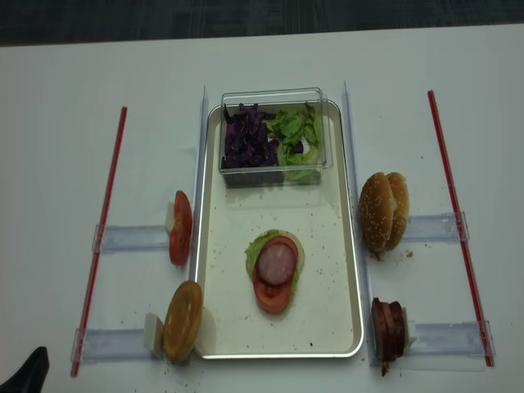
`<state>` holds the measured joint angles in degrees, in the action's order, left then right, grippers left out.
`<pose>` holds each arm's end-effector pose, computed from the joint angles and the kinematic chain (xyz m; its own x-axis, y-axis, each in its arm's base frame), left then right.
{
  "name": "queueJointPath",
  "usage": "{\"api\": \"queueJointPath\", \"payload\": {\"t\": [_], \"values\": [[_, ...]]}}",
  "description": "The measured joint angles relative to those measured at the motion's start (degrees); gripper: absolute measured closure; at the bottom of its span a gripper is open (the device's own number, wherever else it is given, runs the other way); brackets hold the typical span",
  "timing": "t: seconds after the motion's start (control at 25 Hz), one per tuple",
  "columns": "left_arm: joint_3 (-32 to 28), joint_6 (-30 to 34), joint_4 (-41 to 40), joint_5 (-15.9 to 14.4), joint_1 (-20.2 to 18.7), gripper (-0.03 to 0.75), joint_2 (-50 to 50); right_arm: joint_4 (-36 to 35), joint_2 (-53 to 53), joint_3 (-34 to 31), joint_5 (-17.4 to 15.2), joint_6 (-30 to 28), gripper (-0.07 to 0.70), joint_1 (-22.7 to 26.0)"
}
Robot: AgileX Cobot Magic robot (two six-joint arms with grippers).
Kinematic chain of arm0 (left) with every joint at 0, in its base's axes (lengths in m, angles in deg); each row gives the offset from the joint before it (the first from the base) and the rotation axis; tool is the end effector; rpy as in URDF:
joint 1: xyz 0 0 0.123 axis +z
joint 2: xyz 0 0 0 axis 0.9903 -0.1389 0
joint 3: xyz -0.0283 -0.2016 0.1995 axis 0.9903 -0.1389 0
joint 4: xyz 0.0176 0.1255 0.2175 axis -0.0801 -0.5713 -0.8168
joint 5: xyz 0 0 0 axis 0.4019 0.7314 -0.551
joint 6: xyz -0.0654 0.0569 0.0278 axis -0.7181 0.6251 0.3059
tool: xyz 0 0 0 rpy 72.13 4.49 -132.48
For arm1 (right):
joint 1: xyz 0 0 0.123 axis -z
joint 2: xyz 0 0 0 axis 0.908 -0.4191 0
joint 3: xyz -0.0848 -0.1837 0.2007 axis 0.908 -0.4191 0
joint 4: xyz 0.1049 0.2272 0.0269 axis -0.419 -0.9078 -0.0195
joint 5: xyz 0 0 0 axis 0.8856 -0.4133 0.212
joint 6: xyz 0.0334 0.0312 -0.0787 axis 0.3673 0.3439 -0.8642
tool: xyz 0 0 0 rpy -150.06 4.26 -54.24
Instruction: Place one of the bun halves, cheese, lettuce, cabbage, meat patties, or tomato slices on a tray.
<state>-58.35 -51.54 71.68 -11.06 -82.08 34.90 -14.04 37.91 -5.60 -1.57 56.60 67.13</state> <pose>-0.0051 0.0016 0.2652 -0.5932 -0.0204 -0.8048 -0.0254 0.9997 -0.0067 -0.0082 0.0028 0.2660 -0.5212 0.0308 -0.8529 0.0160 0.9995 0.0263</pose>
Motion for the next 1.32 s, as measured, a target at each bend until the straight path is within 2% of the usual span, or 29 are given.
{"api": "queueJointPath", "payload": {"t": [1.32], "values": [[0.0, 0.0, 0.0, 0.0, 0.0, 0.151, 0.0, 0.0, 0.0, 0.0, 0.0, 0.0, 0.061, 0.0]]}}
